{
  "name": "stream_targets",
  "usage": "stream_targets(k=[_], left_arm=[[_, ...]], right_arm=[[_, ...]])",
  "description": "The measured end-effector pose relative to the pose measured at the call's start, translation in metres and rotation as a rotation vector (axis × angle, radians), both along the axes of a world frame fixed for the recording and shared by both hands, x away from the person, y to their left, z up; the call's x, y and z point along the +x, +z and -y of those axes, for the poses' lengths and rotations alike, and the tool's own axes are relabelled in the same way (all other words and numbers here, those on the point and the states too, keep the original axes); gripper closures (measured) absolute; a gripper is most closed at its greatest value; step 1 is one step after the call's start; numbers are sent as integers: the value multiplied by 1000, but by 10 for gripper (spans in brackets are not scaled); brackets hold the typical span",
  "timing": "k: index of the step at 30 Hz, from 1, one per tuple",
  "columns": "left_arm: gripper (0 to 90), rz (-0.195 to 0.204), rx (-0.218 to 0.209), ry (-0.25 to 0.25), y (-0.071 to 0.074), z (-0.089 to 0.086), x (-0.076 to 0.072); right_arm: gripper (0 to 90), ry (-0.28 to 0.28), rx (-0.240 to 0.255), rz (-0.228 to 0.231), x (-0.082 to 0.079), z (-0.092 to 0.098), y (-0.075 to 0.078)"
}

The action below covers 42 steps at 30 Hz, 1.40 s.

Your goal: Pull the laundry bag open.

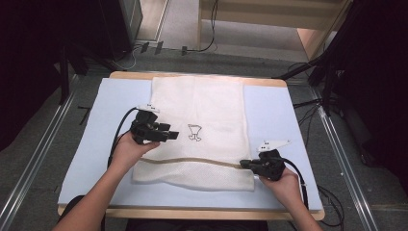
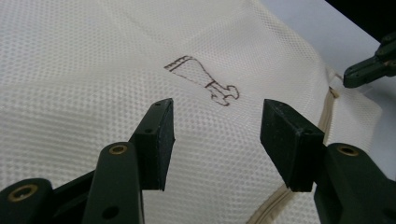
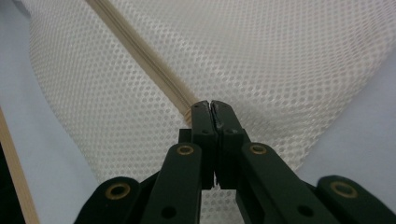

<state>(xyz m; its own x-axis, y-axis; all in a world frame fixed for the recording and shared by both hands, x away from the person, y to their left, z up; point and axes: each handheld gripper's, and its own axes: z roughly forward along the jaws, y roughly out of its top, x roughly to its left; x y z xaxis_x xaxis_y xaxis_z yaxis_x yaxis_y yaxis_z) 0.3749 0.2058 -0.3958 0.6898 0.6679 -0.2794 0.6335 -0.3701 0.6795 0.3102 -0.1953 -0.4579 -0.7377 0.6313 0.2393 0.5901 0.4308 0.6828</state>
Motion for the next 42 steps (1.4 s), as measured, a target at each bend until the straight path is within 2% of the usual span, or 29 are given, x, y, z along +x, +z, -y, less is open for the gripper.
stream_targets(k=[6, 7, 12, 15, 16, 19, 23, 25, 28, 31, 41, 42], left_arm=[[509, 19, -19, -50, 2, 19, -8], [510, 22, -21, -63, 1, 21, -9], [506, 36, 2, -133, -2, 43, -16], [503, 40, -1, -149, -4, 53, -17], [469, 40, -6, -148, -5, 56, -18], [482, 9, -15, -149, -6, 63, -18], [550, 29, -8, -162, -6, 74, -23], [595, 10, -22, -171, -5, 80, -24], [631, -24, -47, -174, -7, 90, -27], [660, -36, -54, -187, -8, 101, -29], [648, -37, 2, -241, -22, 140, -37], [680, -38, 13, -255, -24, 144, -38]], right_arm=[[900, -15, -12, 5, 2, 7, 0], [900, -25, -15, -9, 3, 9, -1], [900, -30, -32, -33, 8, 12, -8], [900, -29, -39, -40, 8, 12, -11], [900, -18, -50, -27, 8, 11, -13], [900, -14, -56, -8, 7, 10, -14], [900, -27, -46, -26, 7, 11, -15], [900, -30, -66, 3, 4, 8, -15], [900, -33, -74, 9, 3, 7, -14], [900, -26, -70, 9, 4, 8, -15], [900, -19, -63, 14, 4, 9, -15], [900, -19, -63, 12, 4, 9, -15]])
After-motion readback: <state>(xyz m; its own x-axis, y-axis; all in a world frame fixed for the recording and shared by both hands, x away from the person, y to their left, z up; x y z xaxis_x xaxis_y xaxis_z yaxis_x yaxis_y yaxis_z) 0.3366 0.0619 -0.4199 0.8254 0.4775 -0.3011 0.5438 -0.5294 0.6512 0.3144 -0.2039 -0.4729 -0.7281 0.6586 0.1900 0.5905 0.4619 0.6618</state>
